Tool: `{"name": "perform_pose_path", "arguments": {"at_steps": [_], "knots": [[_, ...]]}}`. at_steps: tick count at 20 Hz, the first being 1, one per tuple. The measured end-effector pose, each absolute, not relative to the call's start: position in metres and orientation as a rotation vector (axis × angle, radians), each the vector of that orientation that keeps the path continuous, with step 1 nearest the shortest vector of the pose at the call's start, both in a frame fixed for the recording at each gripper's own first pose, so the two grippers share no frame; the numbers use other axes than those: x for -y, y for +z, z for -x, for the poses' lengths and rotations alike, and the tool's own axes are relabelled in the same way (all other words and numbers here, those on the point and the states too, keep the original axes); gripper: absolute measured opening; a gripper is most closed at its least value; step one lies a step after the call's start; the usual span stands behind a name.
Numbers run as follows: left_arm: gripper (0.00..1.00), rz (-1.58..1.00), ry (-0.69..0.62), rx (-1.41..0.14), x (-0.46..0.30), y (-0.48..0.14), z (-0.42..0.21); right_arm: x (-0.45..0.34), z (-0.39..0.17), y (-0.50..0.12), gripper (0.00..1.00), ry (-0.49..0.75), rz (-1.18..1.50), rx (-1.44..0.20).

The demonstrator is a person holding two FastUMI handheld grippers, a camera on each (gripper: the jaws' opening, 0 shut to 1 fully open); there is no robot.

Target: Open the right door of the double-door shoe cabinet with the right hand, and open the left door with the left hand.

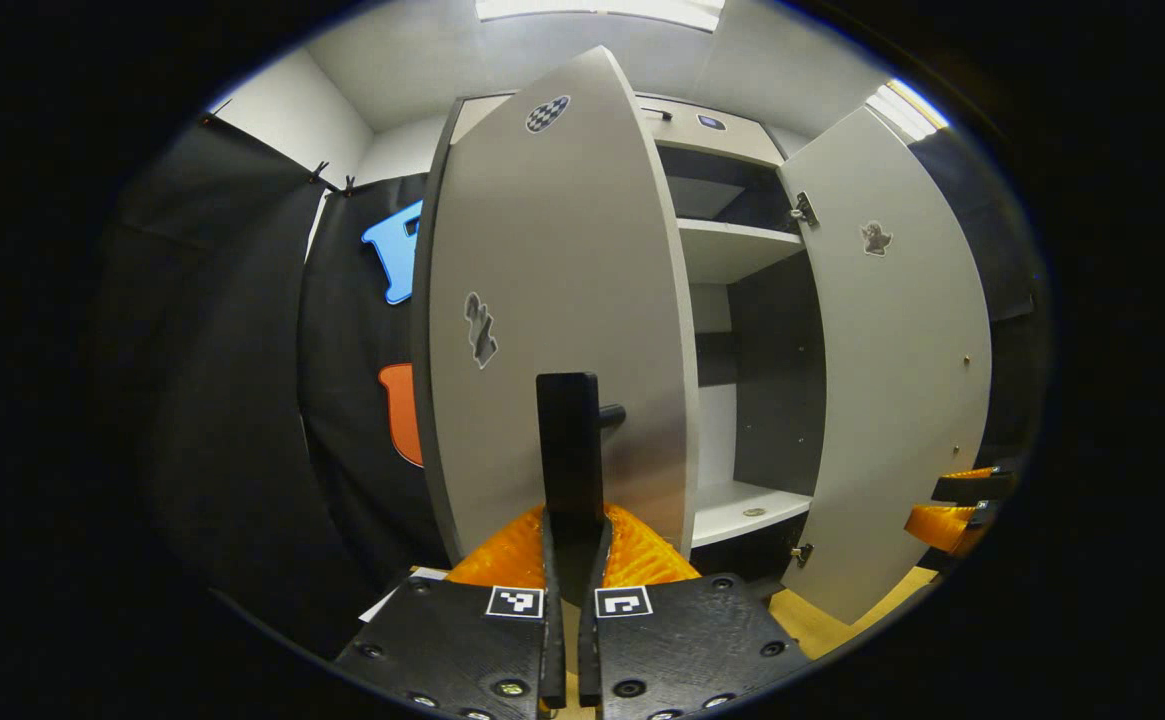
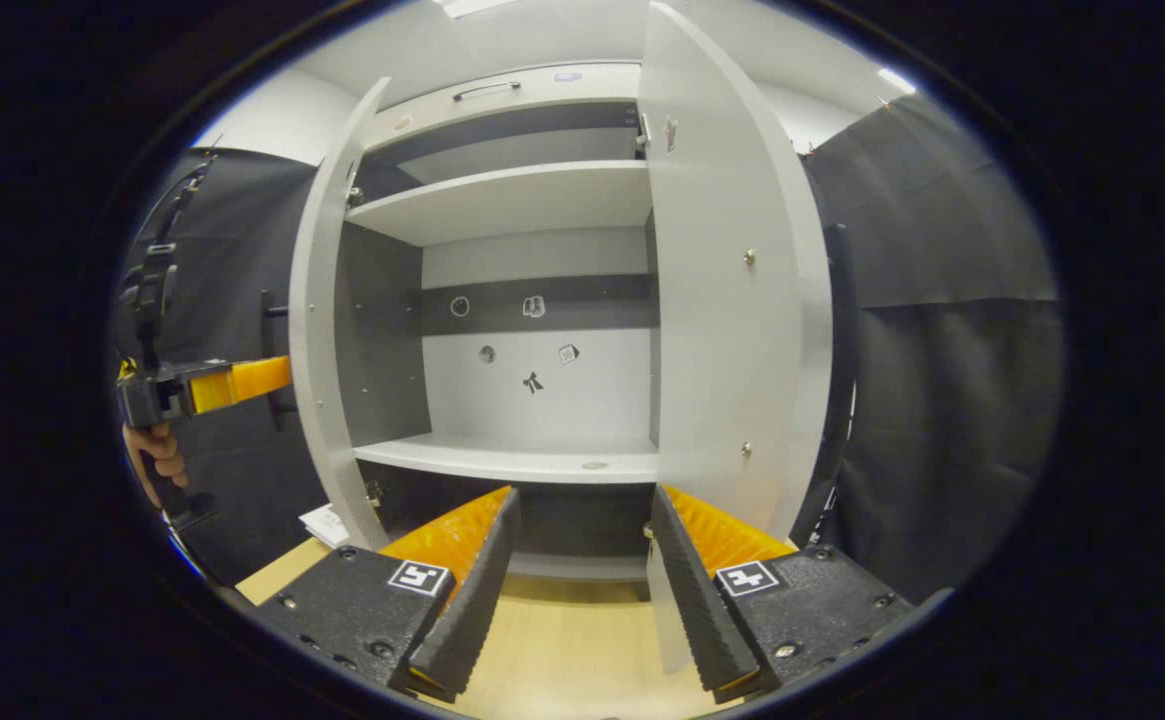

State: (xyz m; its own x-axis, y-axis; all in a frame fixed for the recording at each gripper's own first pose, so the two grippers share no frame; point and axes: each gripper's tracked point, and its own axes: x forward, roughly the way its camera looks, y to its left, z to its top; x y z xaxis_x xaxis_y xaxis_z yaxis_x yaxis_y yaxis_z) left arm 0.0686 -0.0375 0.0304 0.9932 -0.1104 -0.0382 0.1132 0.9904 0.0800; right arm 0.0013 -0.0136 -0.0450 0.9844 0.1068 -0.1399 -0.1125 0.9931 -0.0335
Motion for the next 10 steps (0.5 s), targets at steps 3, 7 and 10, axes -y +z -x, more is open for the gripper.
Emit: {"name": "perform_pose_path", "arguments": {"at_steps": [3, 7, 10], "knots": [[0.04, -0.075, -0.097, -0.036, 0.024, 0.032, -0.059, 0.004, -0.004, -0.048, 0.83, 0.122, 0.047, -0.143], [0.04, -0.096, -0.057, -0.023, 0.001, 0.034, -0.050, -0.004, -0.008, -0.052, 0.83, 0.130, 0.055, -0.151], [0.04, -0.101, -0.037, -0.013, -0.013, 0.034, -0.045, -0.010, -0.011, -0.054, 0.83, 0.136, 0.041, -0.159]]}}
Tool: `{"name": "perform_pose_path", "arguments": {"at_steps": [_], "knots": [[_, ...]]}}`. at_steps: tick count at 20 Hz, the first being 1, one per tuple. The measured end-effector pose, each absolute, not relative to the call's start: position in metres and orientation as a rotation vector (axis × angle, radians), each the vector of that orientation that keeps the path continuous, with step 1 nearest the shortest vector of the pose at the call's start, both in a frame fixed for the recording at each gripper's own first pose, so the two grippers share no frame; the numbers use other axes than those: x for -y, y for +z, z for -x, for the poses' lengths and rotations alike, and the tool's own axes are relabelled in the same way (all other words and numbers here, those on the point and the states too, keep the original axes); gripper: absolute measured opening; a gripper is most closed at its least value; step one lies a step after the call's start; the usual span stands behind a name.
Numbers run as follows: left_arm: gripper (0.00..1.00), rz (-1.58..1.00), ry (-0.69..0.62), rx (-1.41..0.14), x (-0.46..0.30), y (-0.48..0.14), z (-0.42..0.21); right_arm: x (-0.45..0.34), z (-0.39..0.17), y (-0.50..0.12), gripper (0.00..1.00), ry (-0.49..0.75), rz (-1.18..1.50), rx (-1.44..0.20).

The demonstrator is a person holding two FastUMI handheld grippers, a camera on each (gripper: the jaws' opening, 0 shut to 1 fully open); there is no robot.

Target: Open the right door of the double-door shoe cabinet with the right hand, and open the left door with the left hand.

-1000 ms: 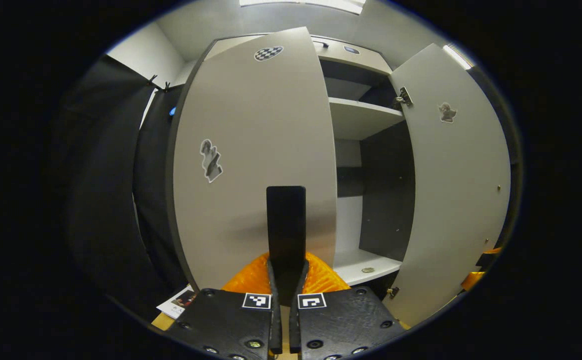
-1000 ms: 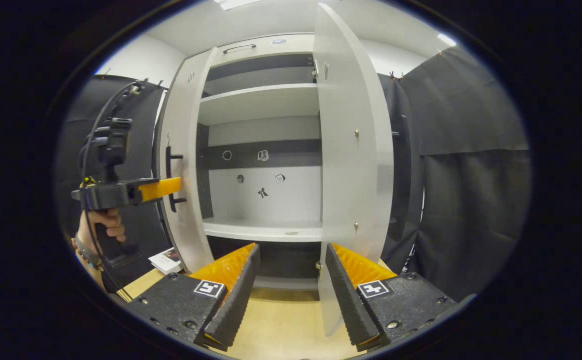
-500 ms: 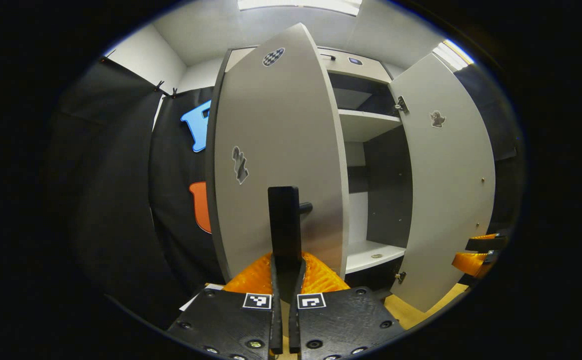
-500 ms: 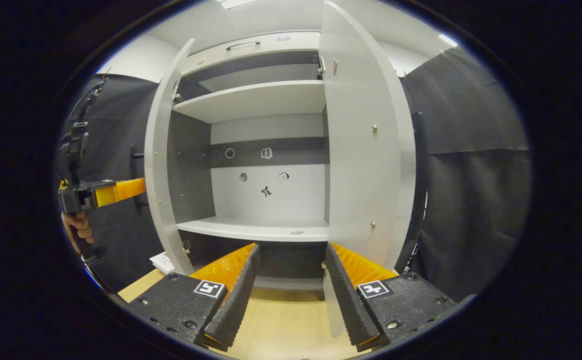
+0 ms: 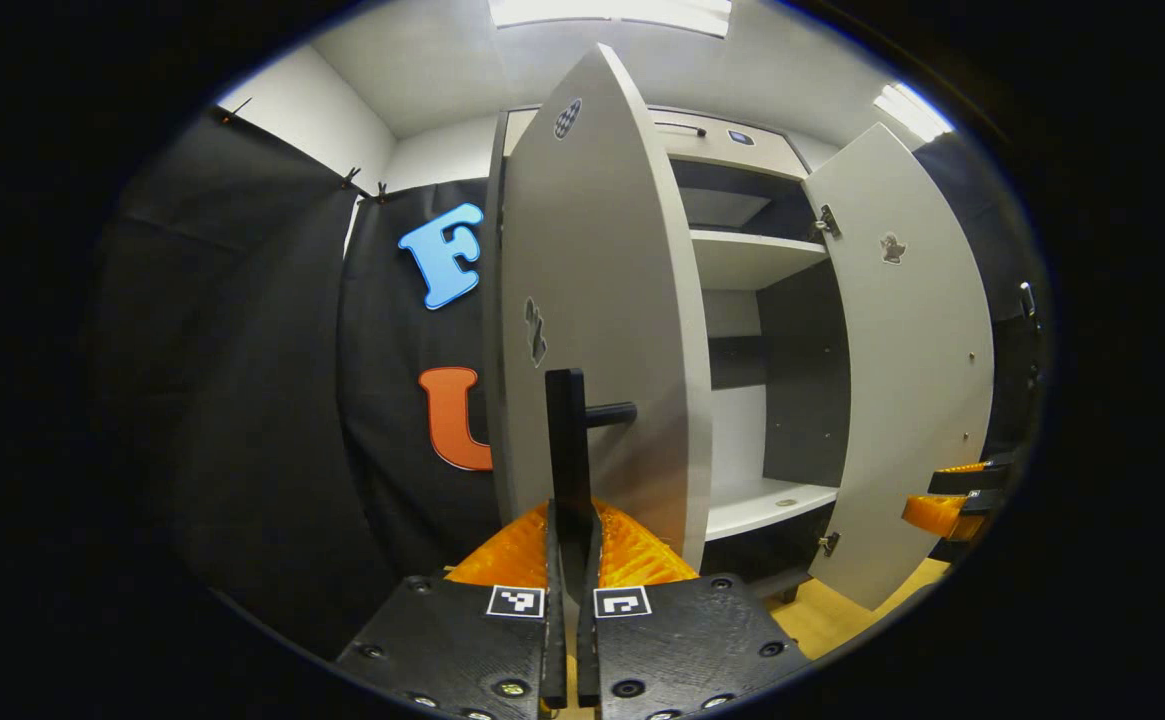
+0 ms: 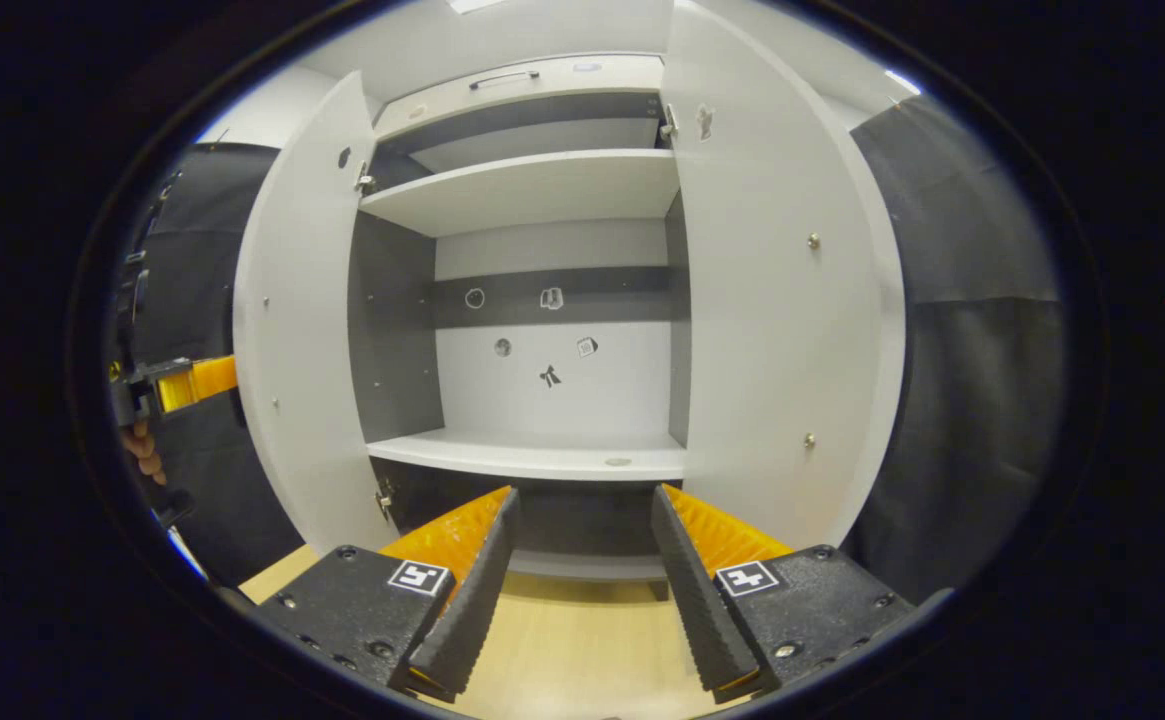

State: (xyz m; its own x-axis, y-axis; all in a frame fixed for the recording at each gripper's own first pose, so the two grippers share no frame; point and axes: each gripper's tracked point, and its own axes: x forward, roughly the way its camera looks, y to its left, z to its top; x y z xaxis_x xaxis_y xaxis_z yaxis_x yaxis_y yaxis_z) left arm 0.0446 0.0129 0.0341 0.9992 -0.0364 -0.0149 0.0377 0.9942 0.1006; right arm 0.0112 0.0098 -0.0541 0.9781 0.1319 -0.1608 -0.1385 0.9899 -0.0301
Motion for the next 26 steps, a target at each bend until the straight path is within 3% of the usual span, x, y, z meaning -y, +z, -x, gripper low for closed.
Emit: {"name": "perform_pose_path", "arguments": {"at_steps": [10, 11, 12, 21, 26], "knots": [[0.04, -0.082, 0.009, -0.044, -0.074, 0.020, -0.044, -0.035, -0.024, -0.056, 0.83, 0.175, 0.058, -0.154], [0.13, -0.074, 0.011, -0.046, -0.083, 0.019, -0.043, -0.036, -0.025, -0.056, 0.83, 0.175, 0.059, -0.156], [0.00, -0.041, -0.005, -0.050, -0.085, 0.017, -0.045, -0.035, -0.026, -0.056, 0.83, 0.174, 0.061, -0.156], [0.00, 0.009, -0.085, -0.037, -0.097, 0.016, -0.045, -0.029, -0.027, -0.055, 0.83, 0.151, 0.068, -0.159], [0.01, 0.000, -0.065, -0.020, -0.098, 0.021, -0.002, -0.014, -0.025, -0.057, 0.83, 0.121, 0.060, -0.163]]}}
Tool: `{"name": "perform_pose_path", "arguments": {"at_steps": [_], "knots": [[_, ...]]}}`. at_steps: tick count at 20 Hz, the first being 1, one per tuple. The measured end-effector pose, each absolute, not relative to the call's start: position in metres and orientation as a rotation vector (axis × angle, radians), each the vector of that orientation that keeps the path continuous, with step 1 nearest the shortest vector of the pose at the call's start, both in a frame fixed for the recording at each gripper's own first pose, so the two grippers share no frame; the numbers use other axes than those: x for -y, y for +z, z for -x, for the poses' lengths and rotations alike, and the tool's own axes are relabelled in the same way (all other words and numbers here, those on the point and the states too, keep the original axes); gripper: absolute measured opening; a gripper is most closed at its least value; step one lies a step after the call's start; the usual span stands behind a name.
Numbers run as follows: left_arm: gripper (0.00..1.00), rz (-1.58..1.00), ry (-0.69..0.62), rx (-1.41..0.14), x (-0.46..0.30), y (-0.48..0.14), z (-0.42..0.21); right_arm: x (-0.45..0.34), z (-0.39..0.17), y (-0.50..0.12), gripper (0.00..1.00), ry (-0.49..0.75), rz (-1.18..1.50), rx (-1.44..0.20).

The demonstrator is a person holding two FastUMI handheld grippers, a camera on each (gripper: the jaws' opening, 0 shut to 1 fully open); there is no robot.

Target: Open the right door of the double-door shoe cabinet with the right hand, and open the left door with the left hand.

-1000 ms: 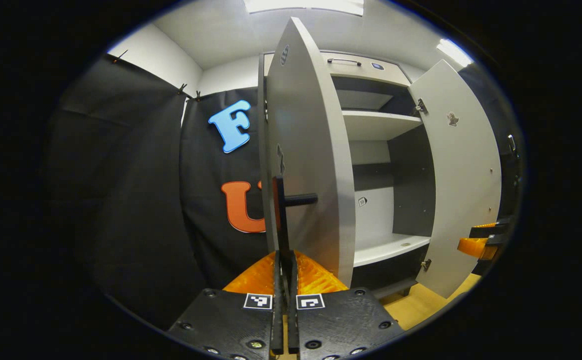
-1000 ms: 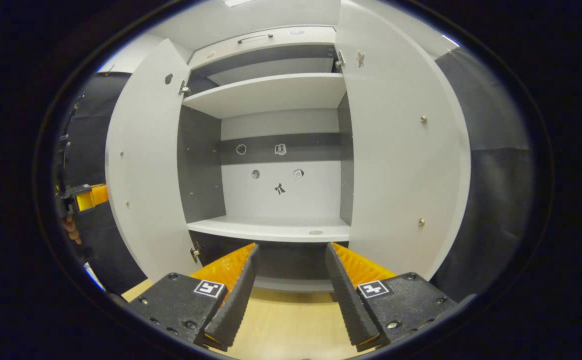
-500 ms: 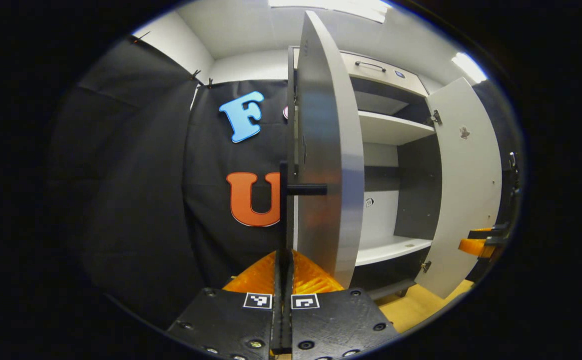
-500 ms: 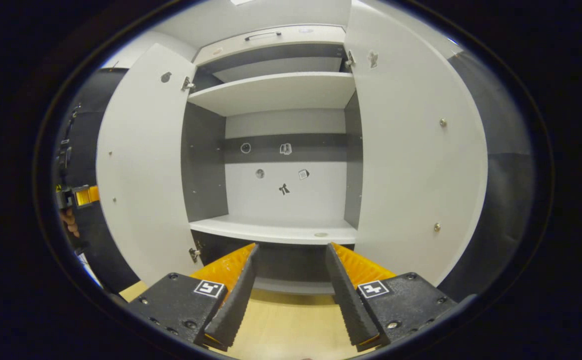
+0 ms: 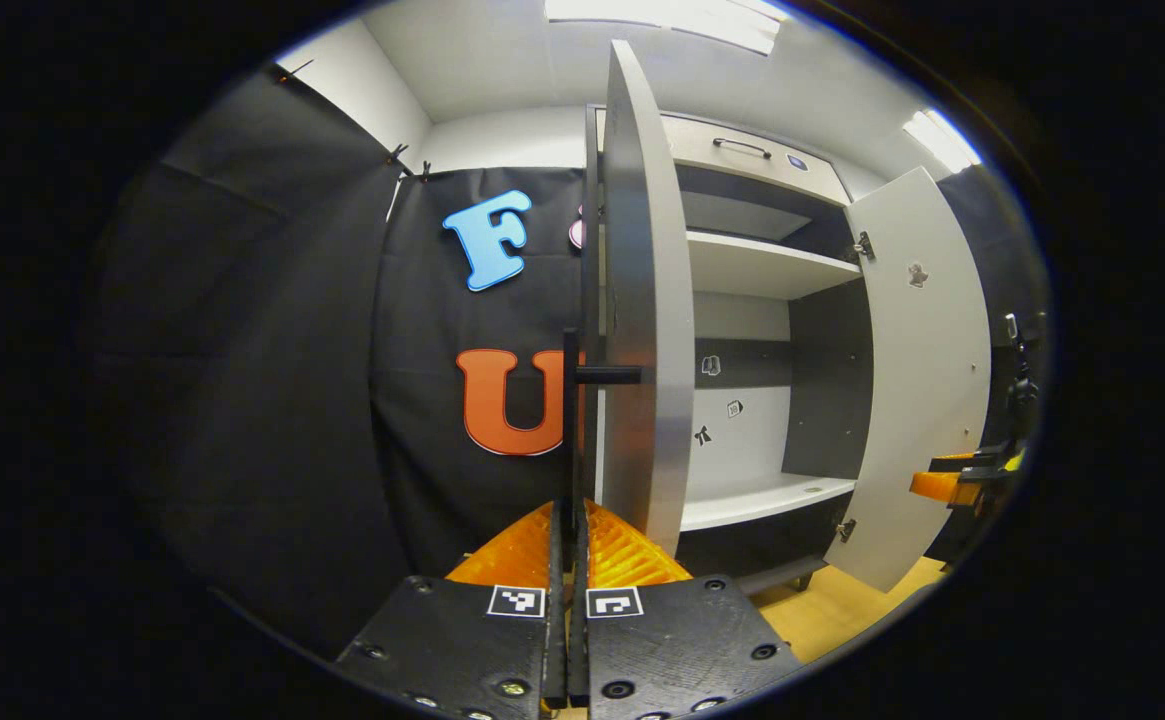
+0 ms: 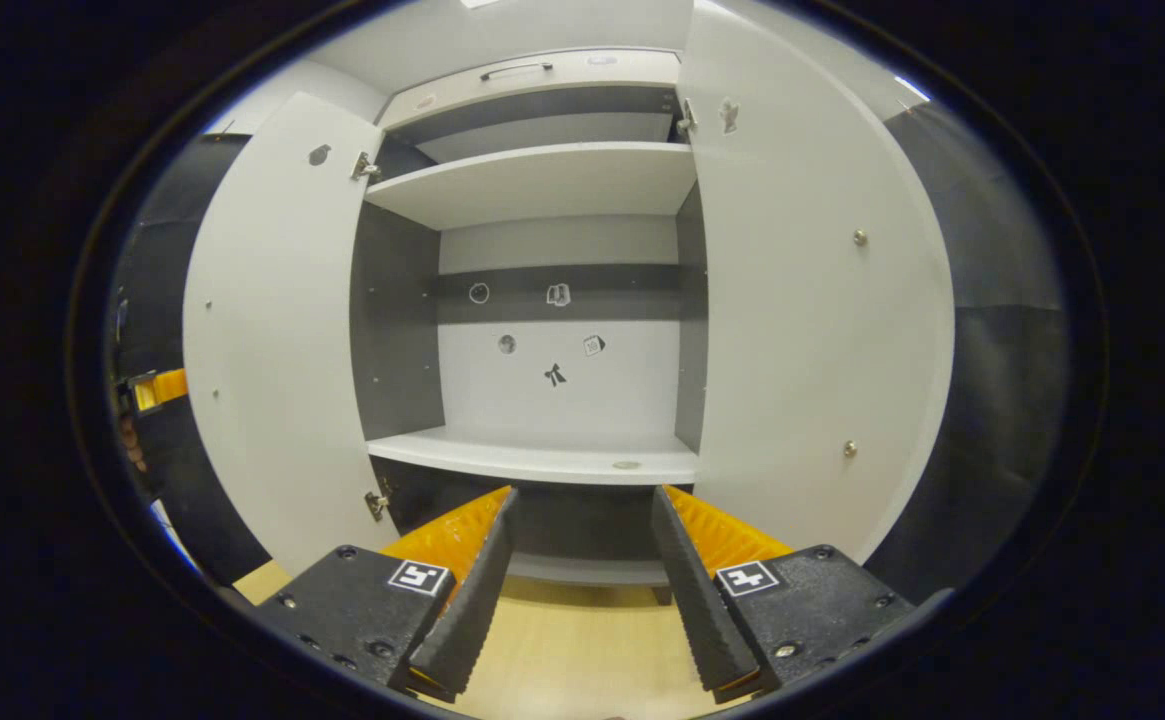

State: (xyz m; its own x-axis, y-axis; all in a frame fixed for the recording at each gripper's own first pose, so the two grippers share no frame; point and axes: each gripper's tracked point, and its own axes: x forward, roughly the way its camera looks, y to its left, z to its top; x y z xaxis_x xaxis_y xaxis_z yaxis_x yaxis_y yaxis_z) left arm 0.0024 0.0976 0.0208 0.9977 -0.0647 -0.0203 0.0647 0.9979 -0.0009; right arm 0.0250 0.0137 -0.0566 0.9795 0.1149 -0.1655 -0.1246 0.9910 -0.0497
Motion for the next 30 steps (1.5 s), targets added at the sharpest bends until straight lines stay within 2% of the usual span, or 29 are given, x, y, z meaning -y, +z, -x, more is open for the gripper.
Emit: {"name": "perform_pose_path", "arguments": {"at_steps": [3, 5, 10, 12, 19, 20, 23, 26, 27, 29, 30], "knots": [[0.00, 0.053, -0.075, 0.024, -0.073, 0.031, 0.029, -0.008, -0.025, -0.055, 0.83, 0.107, 0.068, -0.160], [0.00, 0.064, -0.061, 0.016, -0.049, 0.025, 0.029, -0.007, -0.026, -0.051, 0.83, 0.106, 0.080, -0.152], [0.00, 0.149, -0.085, -0.079, 0.029, -0.013, -0.019, -0.012, -0.017, -0.042, 0.83, 0.126, 0.075, -0.113], [0.00, 0.118, -0.070, -0.075, 0.039, -0.020, -0.035, -0.011, -0.012, -0.044, 0.83, 0.130, 0.077, -0.119], [0.00, 0.069, -0.140, -0.104, 0.079, -0.029, -0.048, 0.010, -0.006, -0.039, 0.83, 0.085, 0.089, -0.097], [0.05, 0.082, -0.144, -0.093, 0.080, -0.027, -0.048, 0.009, -0.006, -0.038, 0.83, 0.086, 0.085, -0.095], [0.37, 0.052, -0.087, -0.041, 0.069, -0.015, -0.047, 0.010, -0.005, -0.039, 0.83, 0.087, 0.083, -0.094], [0.60, 0.004, -0.093, -0.031, 0.070, -0.012, -0.045, 0.007, -0.005, -0.038, 0.83, 0.086, 0.087, -0.088], [0.76, 0.005, -0.098, -0.028, 0.072, -0.011, -0.045, 0.006, -0.005, -0.038, 0.83, 0.088, 0.089, -0.084], [0.90, 0.005, -0.088, -0.025, 0.072, -0.009, -0.043, 0.004, -0.005, -0.037, 0.83, 0.088, 0.097, -0.080], [0.90, 0.000, -0.082, -0.032, 0.071, -0.010, -0.042, 0.004, -0.005, -0.038, 0.83, 0.085, 0.104, -0.081]]}}
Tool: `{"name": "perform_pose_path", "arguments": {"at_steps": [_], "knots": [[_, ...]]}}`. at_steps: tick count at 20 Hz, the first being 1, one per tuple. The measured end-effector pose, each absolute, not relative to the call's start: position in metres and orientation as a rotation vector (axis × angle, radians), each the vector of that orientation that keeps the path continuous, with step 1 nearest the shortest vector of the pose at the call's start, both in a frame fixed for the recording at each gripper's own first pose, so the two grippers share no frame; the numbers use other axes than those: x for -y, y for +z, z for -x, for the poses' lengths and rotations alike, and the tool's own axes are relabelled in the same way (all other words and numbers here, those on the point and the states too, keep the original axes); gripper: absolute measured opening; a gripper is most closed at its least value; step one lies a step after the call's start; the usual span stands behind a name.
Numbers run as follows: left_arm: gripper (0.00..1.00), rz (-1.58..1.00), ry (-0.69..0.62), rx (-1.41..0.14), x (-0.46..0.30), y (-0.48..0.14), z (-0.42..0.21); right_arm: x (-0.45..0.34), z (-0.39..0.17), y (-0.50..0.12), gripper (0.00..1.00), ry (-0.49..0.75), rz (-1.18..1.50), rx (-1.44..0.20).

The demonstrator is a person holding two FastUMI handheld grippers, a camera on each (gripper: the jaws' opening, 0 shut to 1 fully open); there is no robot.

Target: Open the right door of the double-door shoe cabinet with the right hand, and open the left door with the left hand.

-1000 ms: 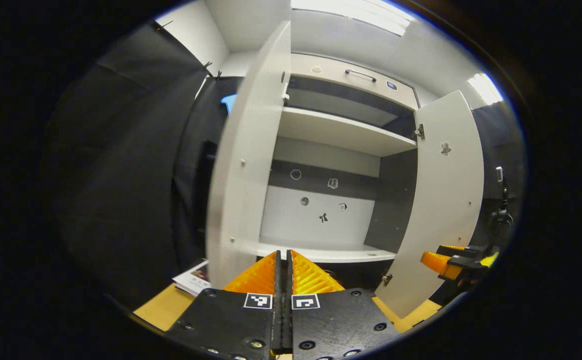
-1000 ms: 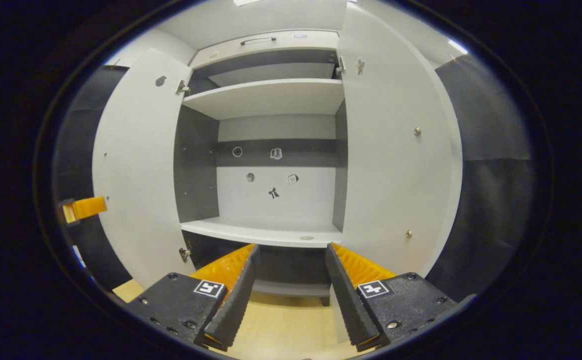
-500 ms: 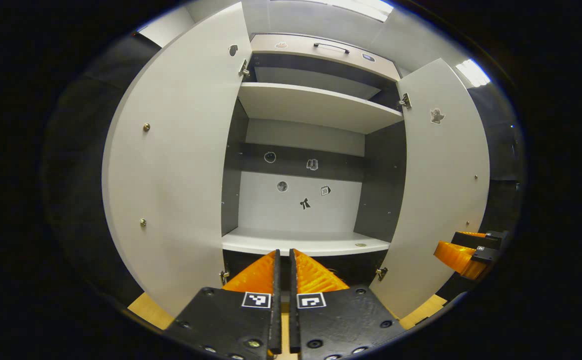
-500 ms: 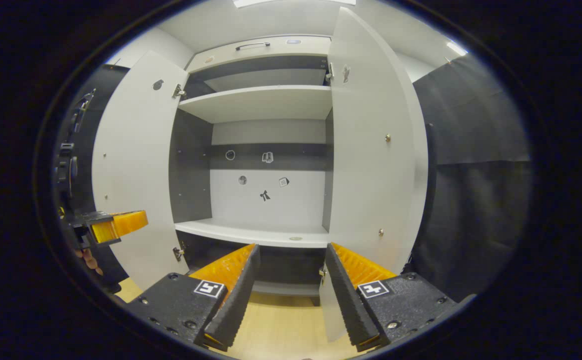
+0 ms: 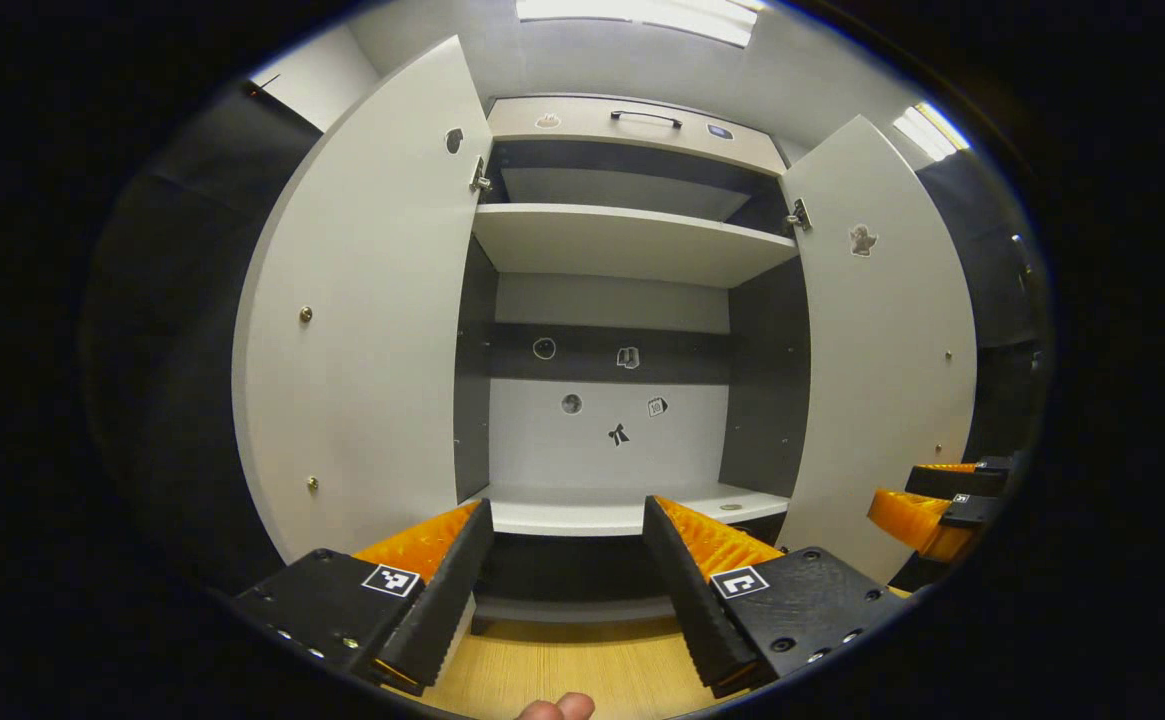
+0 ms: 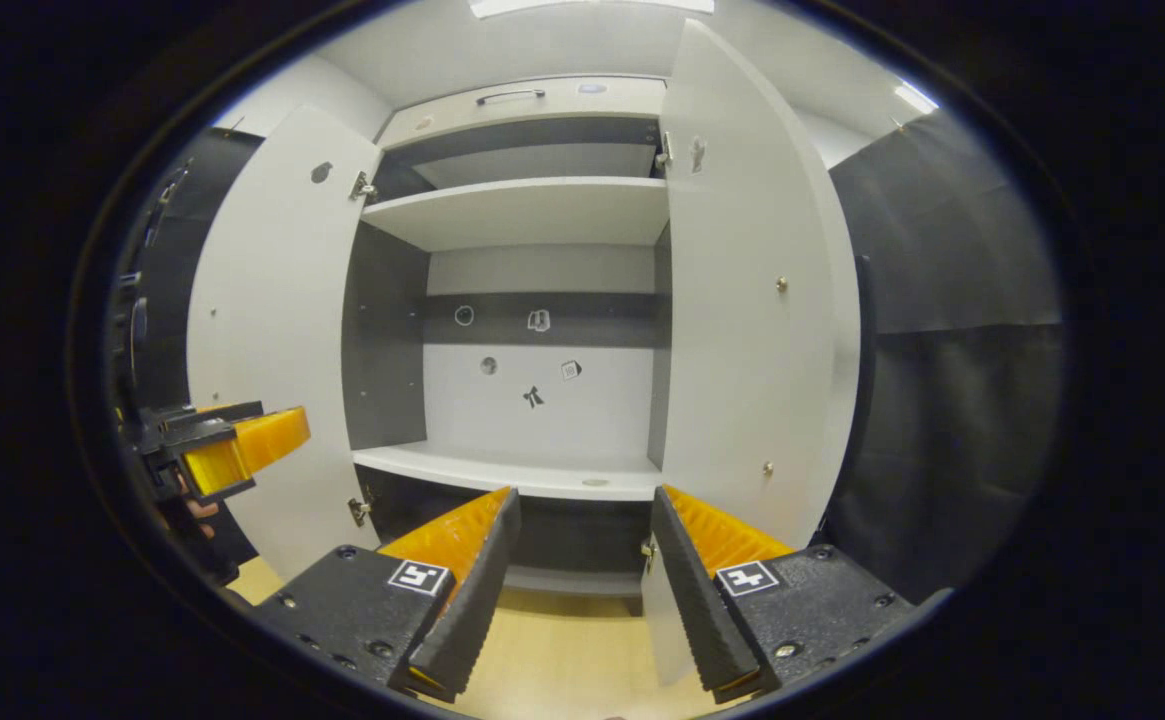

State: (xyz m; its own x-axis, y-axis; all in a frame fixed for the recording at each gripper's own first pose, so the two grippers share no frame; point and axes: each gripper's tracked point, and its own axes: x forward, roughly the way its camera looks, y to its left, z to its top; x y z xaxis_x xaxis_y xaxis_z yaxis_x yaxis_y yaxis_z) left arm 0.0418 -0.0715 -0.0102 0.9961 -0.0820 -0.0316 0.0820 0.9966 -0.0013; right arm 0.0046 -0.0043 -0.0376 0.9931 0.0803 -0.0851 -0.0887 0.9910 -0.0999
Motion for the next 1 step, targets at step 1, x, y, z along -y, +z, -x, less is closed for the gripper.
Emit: {"name": "perform_pose_path", "arguments": {"at_steps": [1], "knots": [[0.90, -0.008, -0.074, -0.040, 0.0705, -0.0122, -0.0410, 0.0047, -0.0046, -0.0370, 0.83, 0.080, 0.109, -0.081]]}}
